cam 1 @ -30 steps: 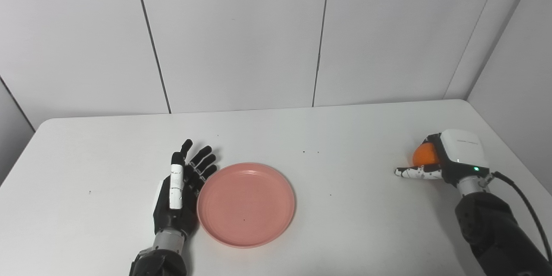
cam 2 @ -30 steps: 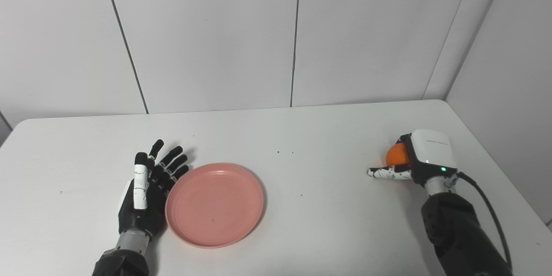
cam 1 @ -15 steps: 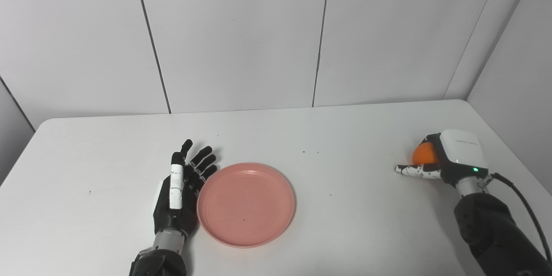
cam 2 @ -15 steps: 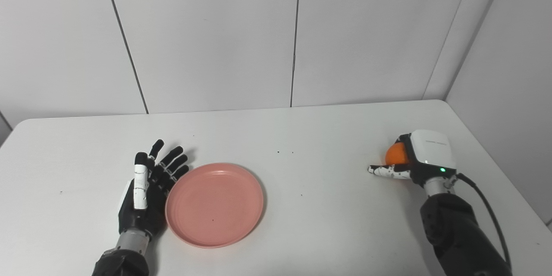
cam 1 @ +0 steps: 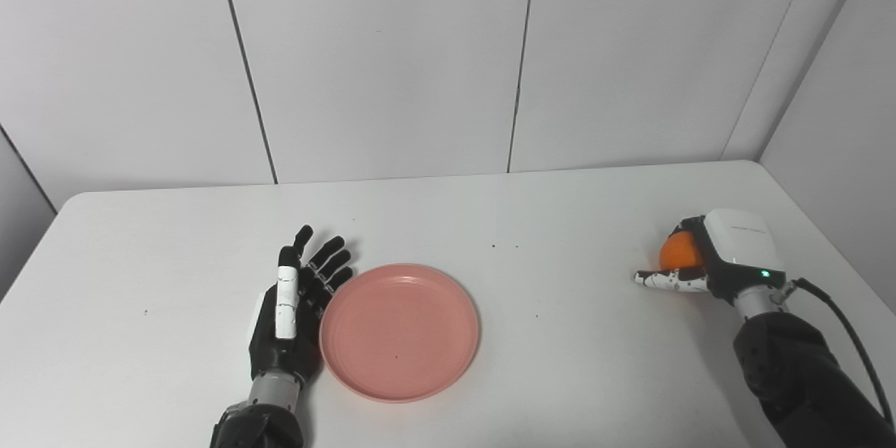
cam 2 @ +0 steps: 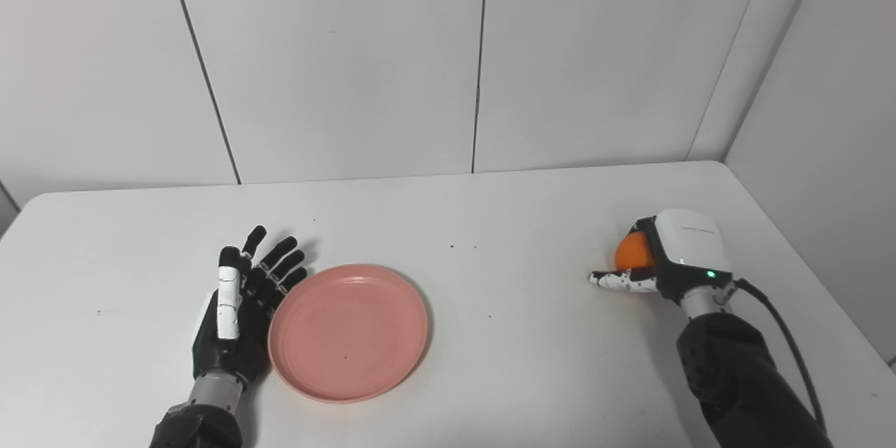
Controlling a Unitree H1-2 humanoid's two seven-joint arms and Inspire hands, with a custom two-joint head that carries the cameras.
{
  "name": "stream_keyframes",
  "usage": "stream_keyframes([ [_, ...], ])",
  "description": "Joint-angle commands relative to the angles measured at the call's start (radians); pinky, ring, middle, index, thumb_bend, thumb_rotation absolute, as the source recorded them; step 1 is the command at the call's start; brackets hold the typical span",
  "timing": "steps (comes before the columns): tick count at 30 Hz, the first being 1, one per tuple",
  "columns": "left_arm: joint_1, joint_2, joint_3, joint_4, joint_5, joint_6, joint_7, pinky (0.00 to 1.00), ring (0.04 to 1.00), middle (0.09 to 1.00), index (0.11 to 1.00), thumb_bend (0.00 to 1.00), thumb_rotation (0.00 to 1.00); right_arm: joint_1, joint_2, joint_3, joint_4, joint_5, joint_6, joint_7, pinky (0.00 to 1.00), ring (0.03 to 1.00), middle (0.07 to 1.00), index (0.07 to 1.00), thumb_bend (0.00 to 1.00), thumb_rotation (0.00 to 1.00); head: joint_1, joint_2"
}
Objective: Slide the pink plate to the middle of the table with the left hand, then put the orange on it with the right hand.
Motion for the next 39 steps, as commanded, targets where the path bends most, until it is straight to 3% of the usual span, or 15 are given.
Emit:
stream_keyframes([
  [1, 0.008, -0.007, -0.008, 0.01, 0.013, 0.029, 0.008, 0.84, 0.835, 0.82, 0.945, 0.89, 0.82, -0.05, -0.036, -0.018, -0.049, -0.016, 0.007, -0.006, 0.09, 0.151, 0.221, 0.288, 0.53, 0.37, 0.002, 0.001],
  [8, 0.007, -0.012, -0.011, 0.017, 0.02, 0.022, 0.013, 0.83, 0.831, 0.817, 0.943, 0.89, 0.82, -0.064, -0.031, -0.027, -0.133, -0.027, 0.0, 0.02, 0.06, 0.118, 0.18, 0.235, 0.53, 0.26, 0.007, -0.001],
  [16, 0.009, -0.021, -0.014, 0.017, 0.036, 0.017, 0.019, 0.82, 0.825, 0.816, 0.942, 0.89, 0.82, -0.088, -0.015, -0.031, -0.258, -0.034, -0.002, 0.073, 0.07, 0.119, 0.181, 0.233, 0.51, 0.23, 0.023, -0.002],
  [20, 0.013, -0.029, -0.015, 0.019, 0.044, 0.012, 0.026, 0.82, 0.819, 0.816, 0.937, 0.89, 0.83, -0.112, 0.016, -0.027, -0.307, -0.057, 0.026, 0.107, 0.08, 0.127, 0.188, 0.246, 0.52, 0.27, 0.033, -0.004],
  [27, 0.015, -0.045, -0.013, 0.024, 0.059, 0.001, 0.031, 0.81, 0.813, 0.808, 0.933, 0.88, 0.83, -0.159, 0.064, -0.012, -0.324, -0.078, -0.002, 0.118, 0.07, 0.118, 0.18, 0.239, 0.52, 0.27, 0.06, -0.007],
  [34, 0.021, -0.064, -0.02, 0.03, 0.076, -0.015, 0.036, 0.82, 0.812, 0.811, 0.934, 0.87, 0.83, -0.181, 0.137, -0.016, -0.355, -0.008, -0.014, 0.132, 0.08, 0.125, 0.189, 0.238, 0.51, 0.28, 0.105, -0.01],
  [39, 0.025, -0.077, -0.028, 0.03, 0.09, -0.02, 0.049, 0.81, 0.805, 0.807, 0.928, 0.87, 0.83, -0.196, 0.195, -0.006, -0.371, 0.01, -0.004, 0.146, 0.09, 0.136, 0.203, 0.242, 0.52, 0.23, 0.13, -0.011],
])
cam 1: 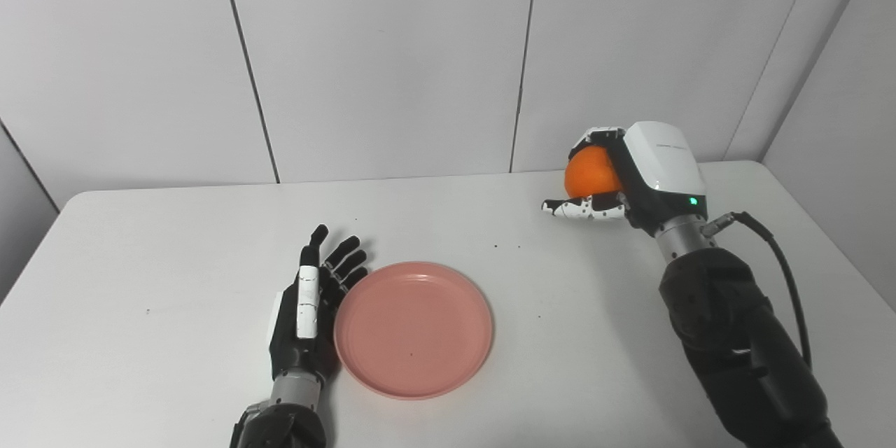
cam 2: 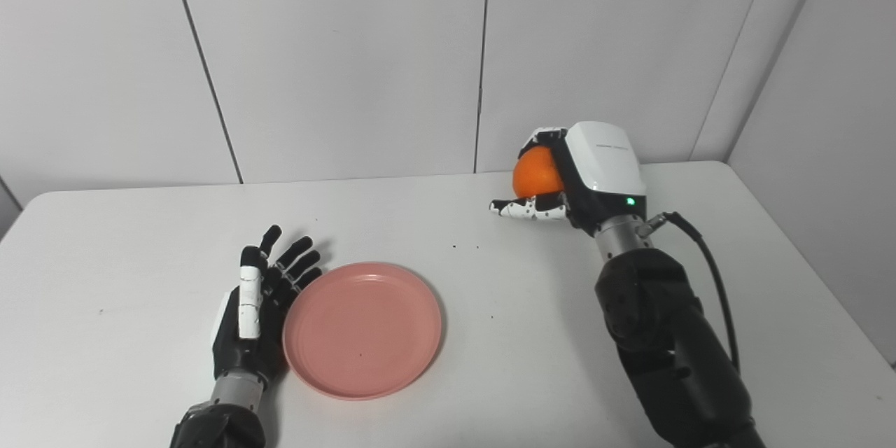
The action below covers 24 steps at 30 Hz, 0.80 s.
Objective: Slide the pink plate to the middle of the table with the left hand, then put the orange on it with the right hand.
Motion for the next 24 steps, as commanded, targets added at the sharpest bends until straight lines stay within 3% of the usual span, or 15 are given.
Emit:
stream_keyframes([
  [1, 0.021, -0.012, -0.004, 0.022, 0.009, 0.009, 0.015, 0.81, 0.805, 0.806, 0.928, 0.87, 0.83, -0.063, 0.015, -0.002, -0.04, 0.005, -0.01, -0.005, 0.09, 0.135, 0.203, 0.241, 0.52, 0.23, 0.001, 0.001],
  [11, 0.026, -0.022, -0.01, 0.026, 0.013, -0.004, 0.022, 0.8, 0.806, 0.8, 0.933, 0.87, 0.82, -0.08, 0.135, 0.085, -0.007, -0.012, -0.037, -0.02, 0.07, 0.124, 0.191, 0.237, 0.49, 0.28, 0.026, 0.004],
  [21, 0.031, -0.033, -0.011, 0.03, 0.01, -0.014, 0.027, 0.8, 0.811, 0.811, 0.934, 0.87, 0.81, -0.09, 0.201, 0.166, 0.044, -0.032, -0.046, -0.029, 0.14, 0.204, 0.291, 0.375, 0.48, 0.36, 0.058, 0.007],
  [24, 0.031, -0.036, -0.012, 0.032, 0.011, -0.016, 0.03, 0.8, 0.81, 0.813, 0.93, 0.87, 0.81, -0.086, 0.217, 0.175, 0.056, -0.024, -0.051, -0.035, 0.11, 0.172, 0.249, 0.32, 0.49, 0.36, 0.074, 0.007],
])
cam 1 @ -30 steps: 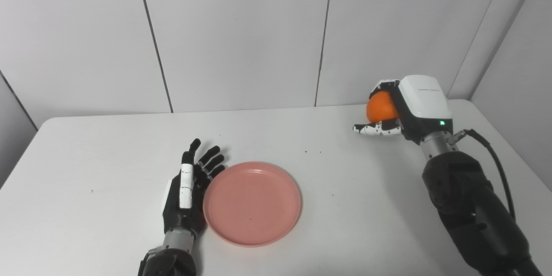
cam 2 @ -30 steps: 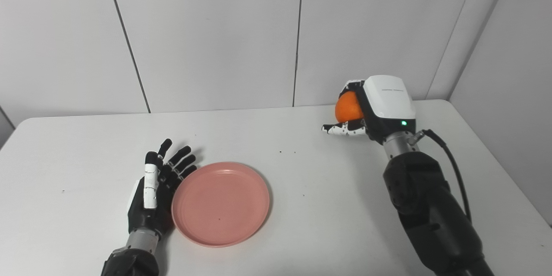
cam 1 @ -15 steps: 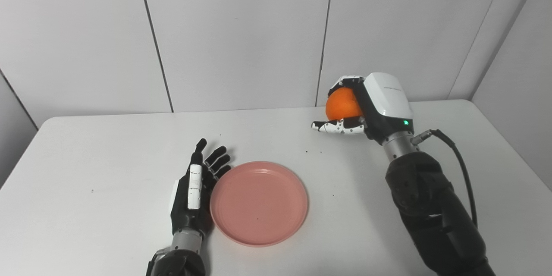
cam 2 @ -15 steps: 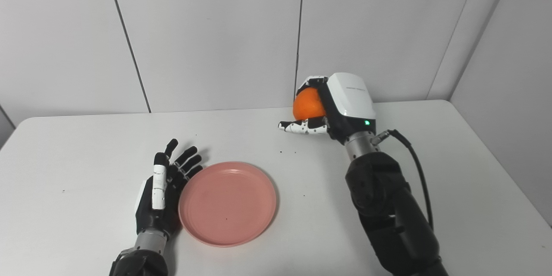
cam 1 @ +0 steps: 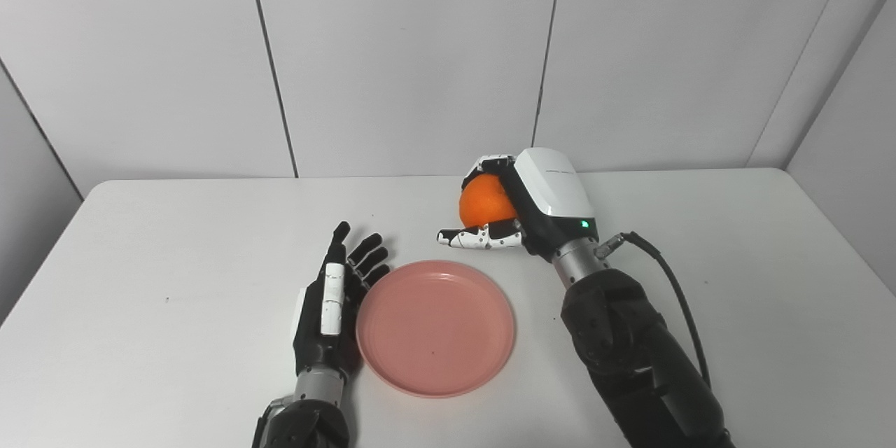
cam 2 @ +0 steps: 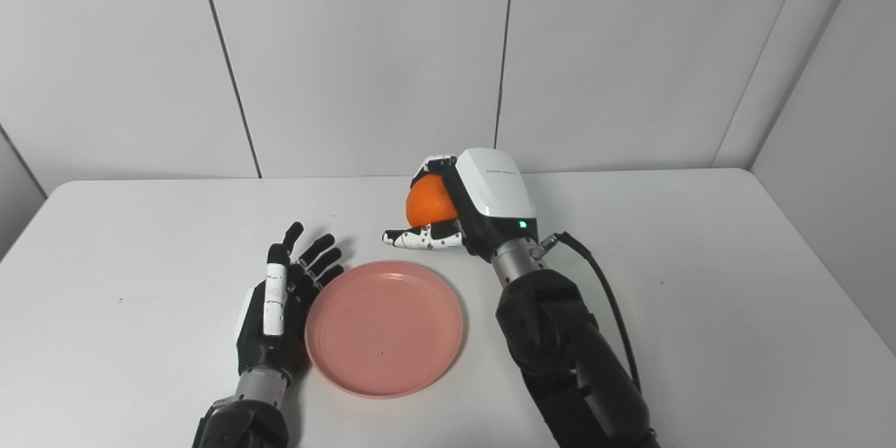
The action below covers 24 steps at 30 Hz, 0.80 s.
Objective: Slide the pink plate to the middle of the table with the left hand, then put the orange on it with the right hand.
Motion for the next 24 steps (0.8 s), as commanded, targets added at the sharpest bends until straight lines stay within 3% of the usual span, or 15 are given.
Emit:
stream_keyframes([
  [1, 0.021, -0.016, -0.004, 0.028, 0.008, 0.012, 0.014, 0.8, 0.811, 0.814, 0.93, 0.87, 0.81, -0.041, 0.015, 0.001, -0.009, 0.0, -0.036, -0.025, 0.1, 0.162, 0.237, 0.306, 0.49, 0.35, 0.002, 0.001],
  [12, 0.023, -0.023, -0.009, 0.026, 0.015, 0.01, 0.026, 0.8, 0.803, 0.801, 0.926, 0.87, 0.81, -0.028, 0.026, 0.044, 0.001, 0.011, -0.072, -0.012, 0.09, 0.141, 0.208, 0.253, 0.5, 0.32, 0.028, 0.007],
  [24, 0.023, -0.021, -0.009, 0.028, 0.019, 0.013, 0.023, 0.8, 0.813, 0.802, 0.936, 0.88, 0.81, 0.006, 0.022, 0.089, 0.036, 0.001, -0.086, -0.016, 0.11, 0.166, 0.236, 0.285, 0.5, 0.31, 0.021, 0.016],
])
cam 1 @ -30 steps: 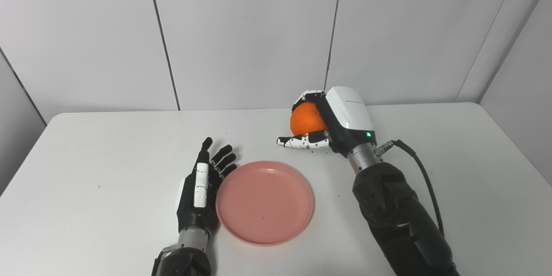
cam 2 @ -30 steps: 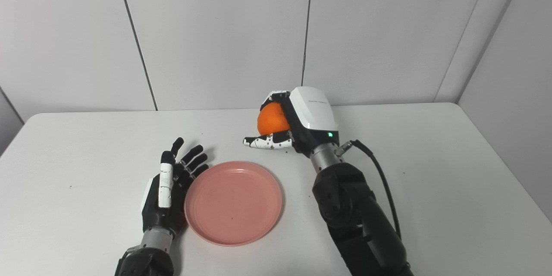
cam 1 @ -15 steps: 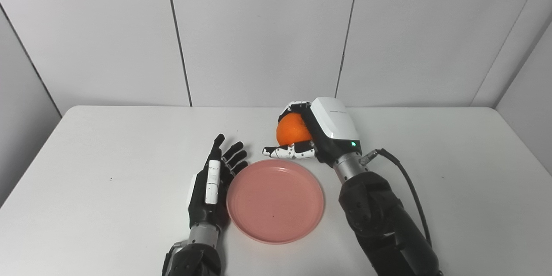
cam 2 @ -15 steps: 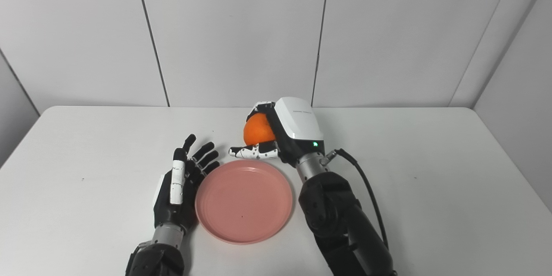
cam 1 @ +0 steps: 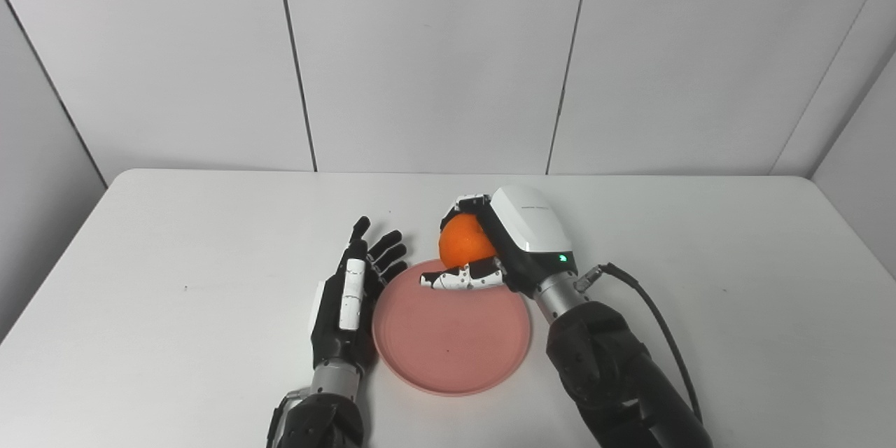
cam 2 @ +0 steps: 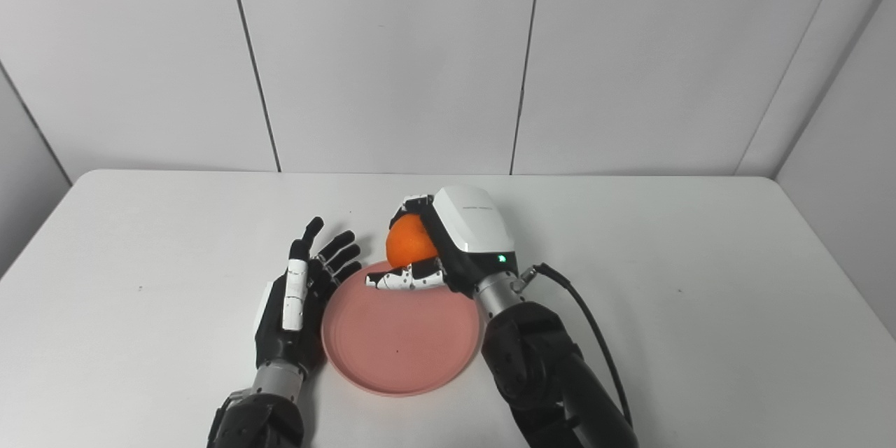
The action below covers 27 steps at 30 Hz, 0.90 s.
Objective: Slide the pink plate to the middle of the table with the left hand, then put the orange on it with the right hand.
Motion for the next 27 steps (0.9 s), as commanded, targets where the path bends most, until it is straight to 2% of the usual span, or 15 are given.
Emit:
stream_keyframes([
  [1, 0.021, -0.019, -0.002, 0.018, 0.001, 0.036, 0.017, 0.8, 0.813, 0.802, 0.935, 0.88, 0.81, -0.039, 0.002, 0.002, -0.017, -0.015, -0.046, -0.022, 0.11, 0.168, 0.238, 0.288, 0.5, 0.31, -0.001, 0.001],
  [6, 0.02, -0.014, -0.003, 0.014, 0.008, 0.038, 0.018, 0.79, 0.804, 0.808, 0.932, 0.88, 0.82, -0.03, -0.007, 0.03, 0.014, -0.034, -0.046, -0.01, 0.12, 0.176, 0.246, 0.304, 0.5, 0.34, -0.005, 0.003],
  [14, 0.023, -0.012, -0.004, 0.004, 0.001, 0.048, 0.011, 0.8, 0.815, 0.825, 0.935, 0.86, 0.82, -0.03, -0.001, 0.033, 0.1, -0.013, -0.064, -0.021, 0.12, 0.174, 0.239, 0.276, 0.49, 0.3, -0.005, 0.008],
  [27, 0.013, -0.009, -0.007, 0.021, 0.007, 0.037, 0.009, 0.82, 0.821, 0.83, 0.945, 0.86, 0.82, -0.054, -0.002, 0.053, 0.148, -0.028, -0.057, -0.004, 0.15, 0.209, 0.28, 0.342, 0.47, 0.35, -0.008, 0.007],
])
